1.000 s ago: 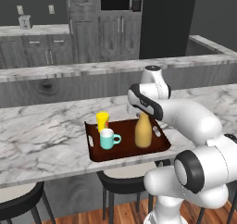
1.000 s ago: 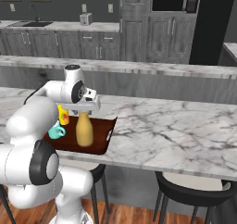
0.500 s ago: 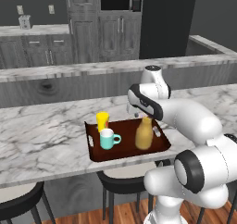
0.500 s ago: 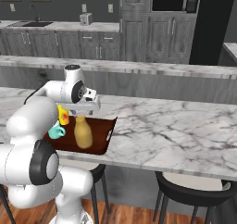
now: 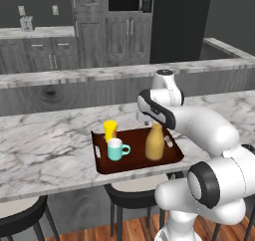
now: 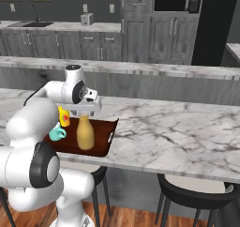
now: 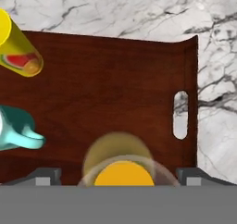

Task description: There is a tray on the dining counter. Grab the cup, mug, and pitcher and place them on the tray. The pitcher may be placed next to the tray if it cannot fit the tray.

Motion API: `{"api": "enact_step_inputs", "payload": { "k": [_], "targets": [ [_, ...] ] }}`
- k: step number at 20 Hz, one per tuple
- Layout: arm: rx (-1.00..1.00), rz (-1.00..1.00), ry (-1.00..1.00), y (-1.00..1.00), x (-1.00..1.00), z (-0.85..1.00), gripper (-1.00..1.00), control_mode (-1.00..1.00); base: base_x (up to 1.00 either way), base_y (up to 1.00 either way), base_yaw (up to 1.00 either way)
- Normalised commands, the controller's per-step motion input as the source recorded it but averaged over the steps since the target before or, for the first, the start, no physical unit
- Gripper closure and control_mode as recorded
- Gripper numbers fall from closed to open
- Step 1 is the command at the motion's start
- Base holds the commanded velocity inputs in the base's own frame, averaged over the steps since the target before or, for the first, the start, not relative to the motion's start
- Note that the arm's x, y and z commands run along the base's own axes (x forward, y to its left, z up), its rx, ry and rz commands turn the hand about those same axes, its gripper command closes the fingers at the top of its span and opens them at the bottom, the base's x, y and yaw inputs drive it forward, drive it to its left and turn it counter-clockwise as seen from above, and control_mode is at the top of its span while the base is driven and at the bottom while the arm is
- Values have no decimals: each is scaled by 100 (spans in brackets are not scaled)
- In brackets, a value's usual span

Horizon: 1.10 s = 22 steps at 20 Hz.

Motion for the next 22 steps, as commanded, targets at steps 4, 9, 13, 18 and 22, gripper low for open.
{"api": "enact_step_inputs", "payload": {
  "k": [4,9,13,18,22],
  "targets": [
    [0,0,0,0,0,29,-100,-100,0,0,0],
    [0,0,-1,0,0,55,-100,-100,0,0,0],
    [0,0,0,0,-1,64,-100,-100,0,0,0],
    [0,0,0,-1,-22,62,-100,-100,0,0,0],
    [0,0,0,-8,-63,56,-100,-100,0,0,0]
  ]
}}
